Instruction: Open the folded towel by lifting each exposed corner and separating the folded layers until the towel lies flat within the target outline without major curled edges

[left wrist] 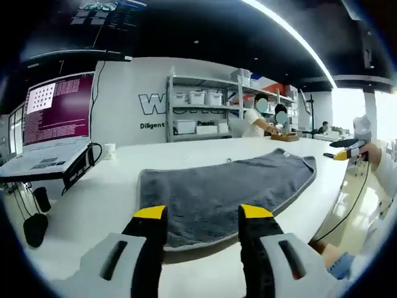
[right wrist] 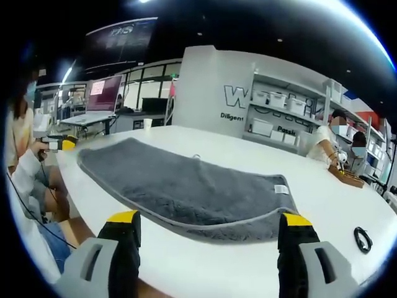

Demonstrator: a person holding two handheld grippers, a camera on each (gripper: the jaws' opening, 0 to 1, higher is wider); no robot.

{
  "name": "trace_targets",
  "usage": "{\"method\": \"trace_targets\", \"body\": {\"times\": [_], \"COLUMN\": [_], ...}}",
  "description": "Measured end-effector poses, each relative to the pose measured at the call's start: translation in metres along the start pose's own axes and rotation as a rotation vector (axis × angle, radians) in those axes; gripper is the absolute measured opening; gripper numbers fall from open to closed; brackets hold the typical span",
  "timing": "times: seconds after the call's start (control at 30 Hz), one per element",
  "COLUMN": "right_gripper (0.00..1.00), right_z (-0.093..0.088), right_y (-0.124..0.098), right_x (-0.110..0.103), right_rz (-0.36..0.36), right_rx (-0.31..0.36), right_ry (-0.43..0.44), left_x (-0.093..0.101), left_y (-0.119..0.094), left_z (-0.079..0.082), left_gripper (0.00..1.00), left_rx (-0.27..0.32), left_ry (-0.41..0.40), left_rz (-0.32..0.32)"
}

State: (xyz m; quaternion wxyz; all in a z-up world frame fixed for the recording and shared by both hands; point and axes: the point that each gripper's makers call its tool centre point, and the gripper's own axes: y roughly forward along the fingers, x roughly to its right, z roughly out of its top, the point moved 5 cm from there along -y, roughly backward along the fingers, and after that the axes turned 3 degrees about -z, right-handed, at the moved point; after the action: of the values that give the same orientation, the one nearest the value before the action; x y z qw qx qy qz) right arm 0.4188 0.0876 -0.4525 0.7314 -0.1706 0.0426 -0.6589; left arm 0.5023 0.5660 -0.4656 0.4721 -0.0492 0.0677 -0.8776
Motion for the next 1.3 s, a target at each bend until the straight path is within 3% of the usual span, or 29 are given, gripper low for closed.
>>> {"method": "trace_targets", "body": {"times": [0.07, 0.23, 0.4, 0.6, 0.67, 0.87, 1.03, 1.17, 1.3], "right_gripper": [0.92, 0.91, 0.85, 0.83, 0.83, 0.81, 0.63, 0.61, 0.54], "right_z": [0.001, 0.006, 0.007, -0.008, -0.012, -0.014, -0.018, -0.024, -0.04], "right_y": [0.0, 0.003, 0.012, 0.028, 0.037, 0.062, 0.09, 0.11, 0.128], "right_x": [0.004, 0.02, 0.044, 0.08, 0.089, 0.107, 0.122, 0.136, 0.15], "right_rz": [-0.006, -0.011, 0.013, -0.019, -0.008, 0.064, 0.161, 0.161, 0.125], "right_rx": [-0.003, -0.002, -0.019, -0.142, -0.163, -0.187, -0.2, -0.21, -0.293], "right_ry": [0.001, 0.0, -0.002, -0.172, -0.17, -0.12, -0.054, -0.023, -0.069], "left_x": [0.005, 0.014, 0.015, 0.011, 0.012, 0.02, 0.022, 0.02, 0.019], "left_y": [0.001, 0.0, 0.0, 0.0, 0.0, 0.002, 0.0, -0.003, -0.005], "left_z": [0.005, 0.01, 0.012, 0.007, 0.006, 0.004, 0.004, 0.005, 0.006], "left_gripper": [0.68, 0.73, 0.86, 0.96, 0.99, 0.99, 0.99, 0.99, 0.99], "left_rx": [0.005, -0.001, 0.0, -0.039, -0.054, -0.08, -0.08, -0.07, -0.069], "left_ry": [0.003, -0.006, 0.002, 0.006, 0.008, 0.035, 0.032, 0.029, 0.029], "left_rz": [-0.011, -0.069, -0.071, -0.054, -0.052, -0.072, -0.069, -0.053, -0.045]}}
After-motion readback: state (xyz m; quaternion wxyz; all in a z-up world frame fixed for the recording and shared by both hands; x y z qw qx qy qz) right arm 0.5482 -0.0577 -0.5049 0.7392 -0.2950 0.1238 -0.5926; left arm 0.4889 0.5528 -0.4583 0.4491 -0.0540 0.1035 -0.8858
